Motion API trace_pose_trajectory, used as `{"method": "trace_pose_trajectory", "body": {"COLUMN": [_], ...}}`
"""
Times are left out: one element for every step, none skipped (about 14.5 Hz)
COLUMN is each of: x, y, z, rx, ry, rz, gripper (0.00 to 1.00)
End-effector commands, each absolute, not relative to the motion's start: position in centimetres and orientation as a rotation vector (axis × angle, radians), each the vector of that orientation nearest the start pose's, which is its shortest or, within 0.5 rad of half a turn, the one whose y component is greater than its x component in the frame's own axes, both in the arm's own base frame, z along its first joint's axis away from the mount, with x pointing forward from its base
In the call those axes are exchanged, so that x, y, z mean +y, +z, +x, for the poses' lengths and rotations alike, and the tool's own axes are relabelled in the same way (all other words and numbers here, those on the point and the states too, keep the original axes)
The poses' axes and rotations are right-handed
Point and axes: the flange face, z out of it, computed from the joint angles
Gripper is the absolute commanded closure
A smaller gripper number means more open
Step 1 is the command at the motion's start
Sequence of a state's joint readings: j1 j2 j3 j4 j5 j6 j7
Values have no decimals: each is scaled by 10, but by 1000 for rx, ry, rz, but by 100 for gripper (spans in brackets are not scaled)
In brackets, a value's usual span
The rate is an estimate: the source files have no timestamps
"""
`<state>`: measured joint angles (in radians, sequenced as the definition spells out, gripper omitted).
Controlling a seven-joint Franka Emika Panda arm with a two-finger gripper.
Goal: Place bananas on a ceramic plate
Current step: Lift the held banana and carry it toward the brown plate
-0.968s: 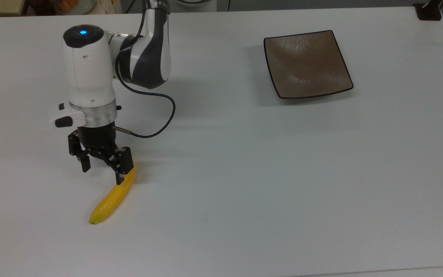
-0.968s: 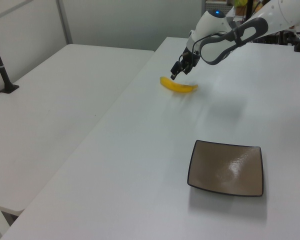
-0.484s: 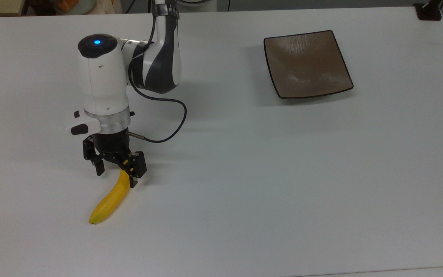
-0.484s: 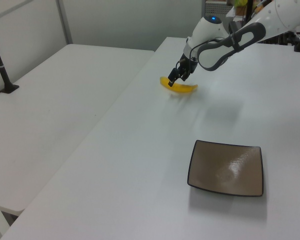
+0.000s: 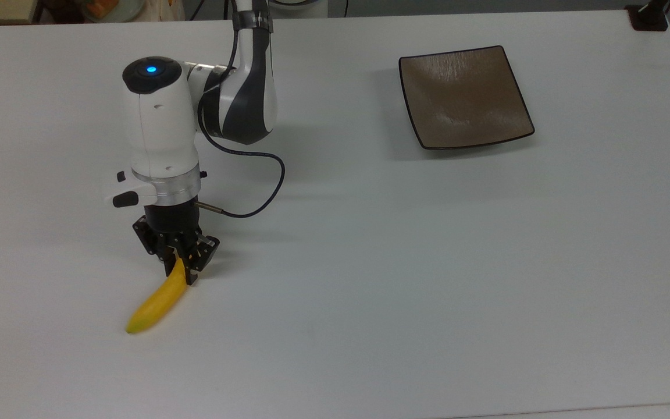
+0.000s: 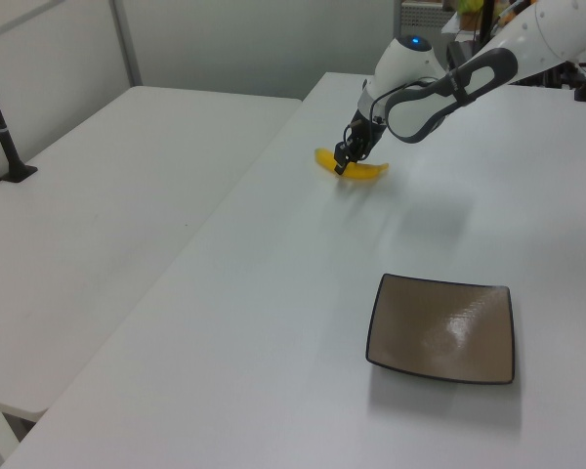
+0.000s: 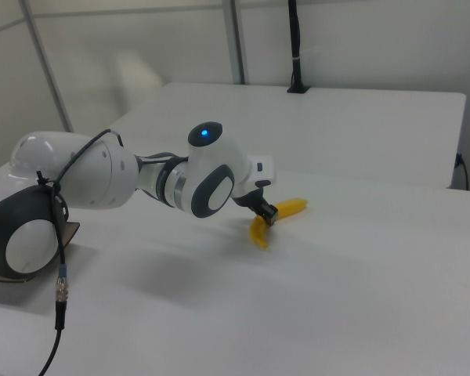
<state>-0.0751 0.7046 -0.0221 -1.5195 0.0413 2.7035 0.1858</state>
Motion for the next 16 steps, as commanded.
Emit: {"method": "trace_pose_trajectory", "body": {"x": [-67, -67, -68, -67, -67, -65, -58, -55, -53, -47, -33, -15, 2, 20, 39, 54], "y": [298, 299, 301, 304, 311, 331, 353, 366, 378, 390, 403, 416, 427, 432, 443, 449], "z": [746, 746, 746, 747, 748, 746, 742, 738, 732, 727, 721, 713, 703, 697, 684, 672], "rx": [439, 441, 446, 442, 444, 435, 405, 379, 354, 317, 273, 227, 192, 156, 122, 94], "ry": [-745, -747, -752, -756, -765, -775, -726, -657, -586, -533, -495, -429, -366, -331, -310, -298], "rz": [-2995, -2993, -2991, -2990, -2986, -2986, -3002, -3021, -3037, -3045, -3042, -3044, -3050, -3051, -3041, -3028], "gripper": [69, 69, 69, 69, 69, 69, 69, 69, 69, 69, 69, 69, 69, 69, 69, 69]}}
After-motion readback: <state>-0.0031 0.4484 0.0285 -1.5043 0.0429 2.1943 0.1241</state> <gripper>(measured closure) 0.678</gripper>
